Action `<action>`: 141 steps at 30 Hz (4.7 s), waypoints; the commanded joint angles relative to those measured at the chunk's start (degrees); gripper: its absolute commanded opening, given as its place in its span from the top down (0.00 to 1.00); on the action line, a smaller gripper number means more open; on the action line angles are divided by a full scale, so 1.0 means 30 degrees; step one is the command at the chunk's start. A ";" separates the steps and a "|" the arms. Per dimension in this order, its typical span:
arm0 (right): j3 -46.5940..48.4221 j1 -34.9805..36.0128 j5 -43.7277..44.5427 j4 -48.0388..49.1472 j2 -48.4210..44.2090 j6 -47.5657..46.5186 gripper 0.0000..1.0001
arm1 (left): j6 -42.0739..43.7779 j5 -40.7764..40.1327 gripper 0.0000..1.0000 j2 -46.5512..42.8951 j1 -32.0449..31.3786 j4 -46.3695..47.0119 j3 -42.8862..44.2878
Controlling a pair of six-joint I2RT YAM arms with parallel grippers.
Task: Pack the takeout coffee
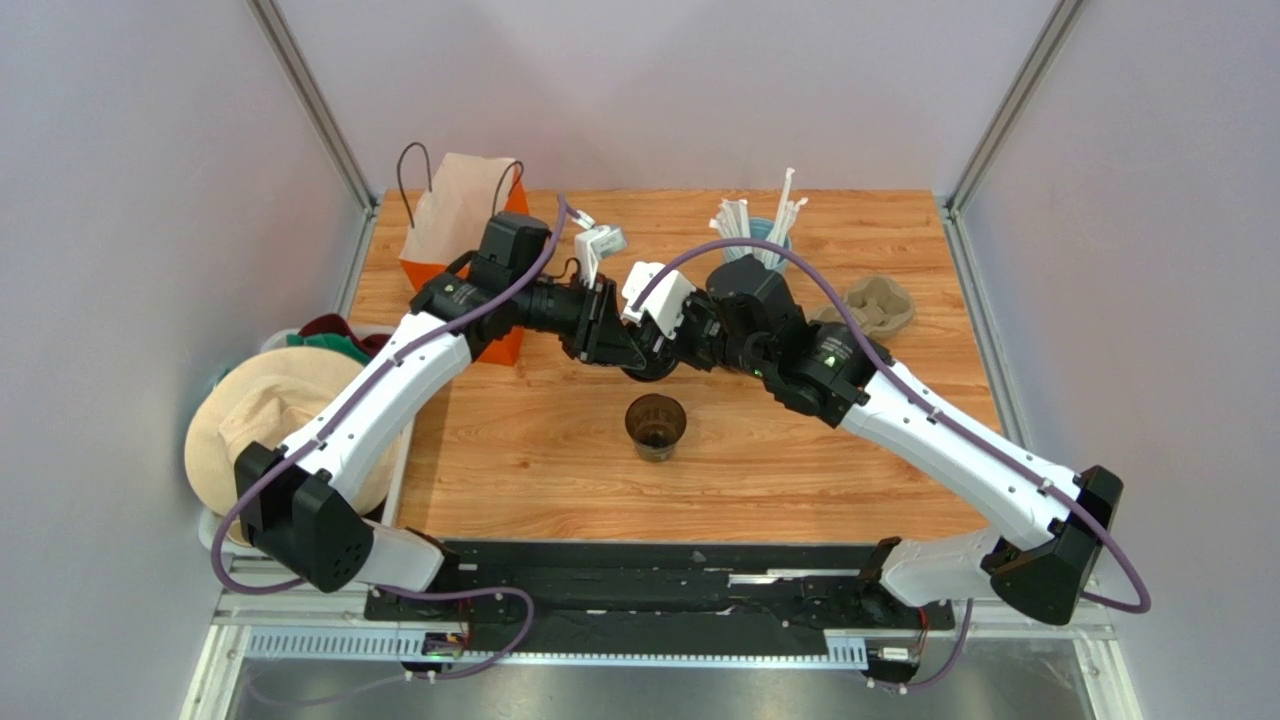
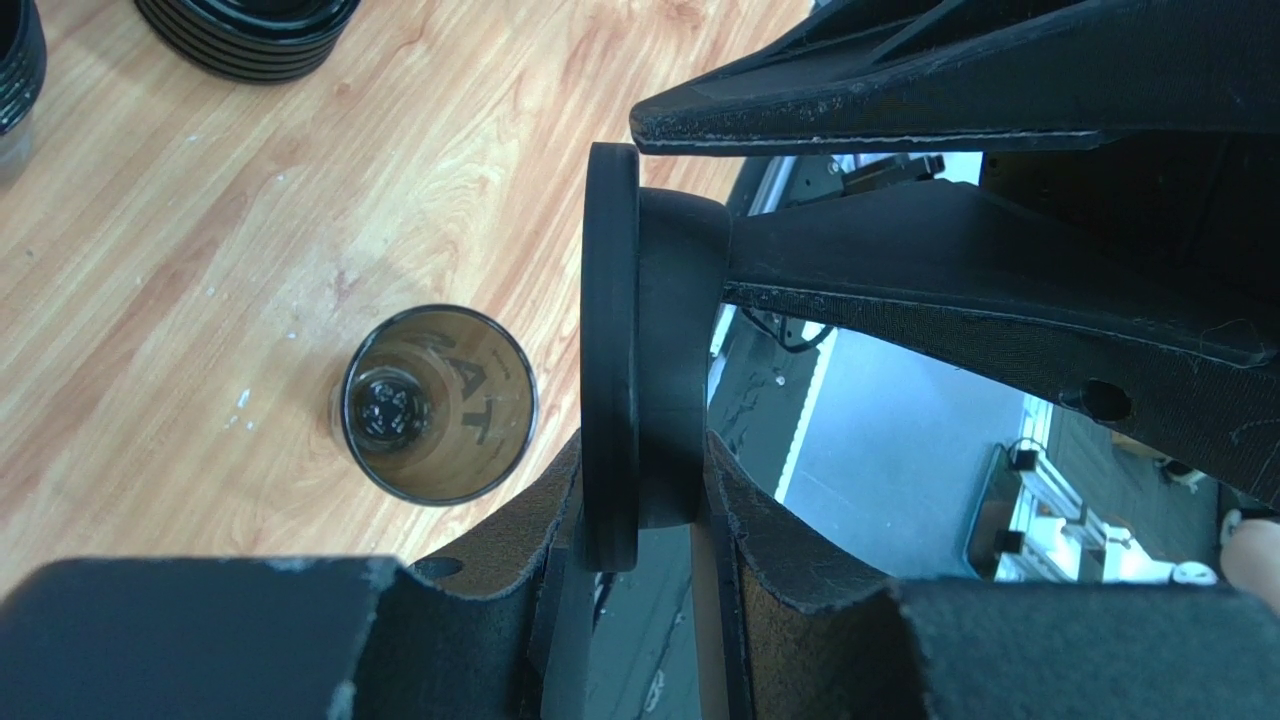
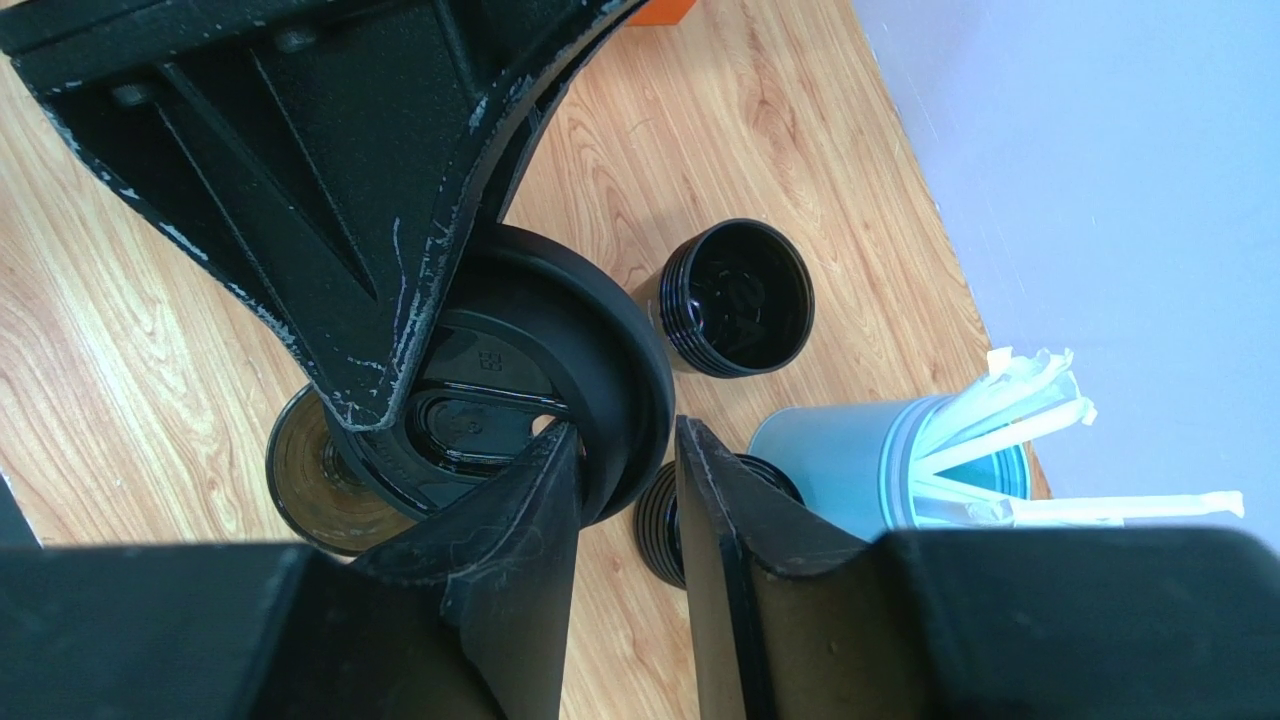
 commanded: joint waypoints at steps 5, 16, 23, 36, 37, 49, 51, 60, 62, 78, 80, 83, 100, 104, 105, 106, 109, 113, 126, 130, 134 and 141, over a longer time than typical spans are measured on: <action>0.0105 0.0028 0.0626 0.0832 0.0407 -0.0320 0.83 | -0.0348 0.1306 1.00 -0.1129 0.0005 0.0811 -0.0081; 0.0720 -0.0001 0.0040 0.0013 0.0583 -0.0290 1.00 | 0.0176 0.0926 0.87 -0.1334 0.0005 0.0725 -0.0082; 0.1072 0.0028 -0.0428 -0.1276 0.0085 -0.0992 1.00 | 0.2197 -0.0770 0.59 -0.1773 0.0151 -0.1002 0.0592; 0.1892 -0.0088 -0.2155 -0.4176 0.0669 -0.1551 1.00 | 0.4982 -0.4815 0.04 -0.4666 0.1497 0.2474 -0.2477; 0.2095 -0.0205 -0.2477 -0.4381 0.0787 -0.1464 1.00 | 0.5245 -0.5049 0.03 -0.5138 0.1847 0.3874 -0.3701; 0.2772 -0.2667 -0.5644 -0.6725 0.3628 0.1172 0.99 | 0.9055 -0.9237 0.01 -0.7221 0.2700 0.6874 -0.6905; 0.2305 -0.2725 -0.5818 -0.6756 0.3893 0.1524 0.99 | 0.9027 -0.9532 0.01 -0.7281 0.2700 0.7109 -0.7373; 0.2097 -0.3136 -0.6085 -0.6989 0.4566 0.1412 0.98 | 0.9551 -0.8803 0.01 -0.8687 0.2700 0.6966 -0.8430; 0.2448 -0.3165 -0.5879 -0.7194 0.4888 0.0942 0.98 | 0.9816 -0.8217 0.01 -0.8921 0.2700 0.6818 -0.8460; 0.6225 -0.2902 -0.6581 -0.9274 0.8784 -0.0437 0.96 | 1.1780 -0.5610 0.28 -0.9362 0.2905 0.5382 -0.8402; 0.6374 -0.2843 -0.6552 -0.9685 0.9312 -0.0525 0.96 | 1.1780 -0.5520 0.29 -0.9391 0.2963 0.5236 -0.8343; 0.6434 -0.2639 -0.6319 -0.9890 0.9723 -0.0701 0.96 | 1.1664 -0.5402 0.29 -0.9391 0.3081 0.5206 -0.8343; 0.7048 -0.1554 -0.4882 -1.0708 1.1158 -0.0935 0.95 | 1.0902 -0.6457 0.27 -0.9800 0.3989 0.5762 -0.8460; 0.7604 -0.1554 -0.4678 -1.1150 1.1480 -0.1052 0.95 | 1.0902 -0.6428 0.27 -0.9831 0.4106 0.5763 -0.8489; 0.7808 -0.1554 -0.4706 -1.1237 1.1597 -0.1111 0.95 | 1.0902 -0.6370 0.27 -0.9888 0.4106 0.5763 -0.8489; 0.7926 -0.1554 -0.4706 -1.1441 1.1657 -0.1140 0.95 | 1.0902 -0.6369 0.27 -0.9831 0.4135 0.5763 -0.8489; 0.8394 -0.1525 -0.4648 -1.1910 1.1891 -0.1228 0.95 | 1.0902 -0.6311 0.27 -0.9860 0.4136 0.5821 -0.8548; 0.8718 -0.1496 -0.4560 -1.2234 1.2097 -0.1228 0.95 | 1.0901 -0.6369 0.27 -0.9860 0.4136 0.5821 -0.8606; 0.9274 -0.1261 -0.4413 -1.2703 1.2770 -0.1316 0.93 | 1.0873 -0.6281 0.28 -0.9830 0.4136 0.5880 -0.8607; 0.9509 -0.1173 -0.4384 -1.2791 1.2800 -0.1316 0.93 | 1.0872 -0.6223 0.28 -0.9830 0.4165 0.5851 -0.8664; 0.9714 -0.1114 -0.4297 -1.2791 1.2945 -0.1345 0.93 | 1.0873 -0.6223 0.28 -0.9801 0.4136 0.5880 -0.8636; 1.0154 -0.1085 -0.4209 -1.2850 1.3268 -0.1374 0.93 | 1.0872 -0.6165 0.28 -0.9772 0.4165 0.5909 -0.8665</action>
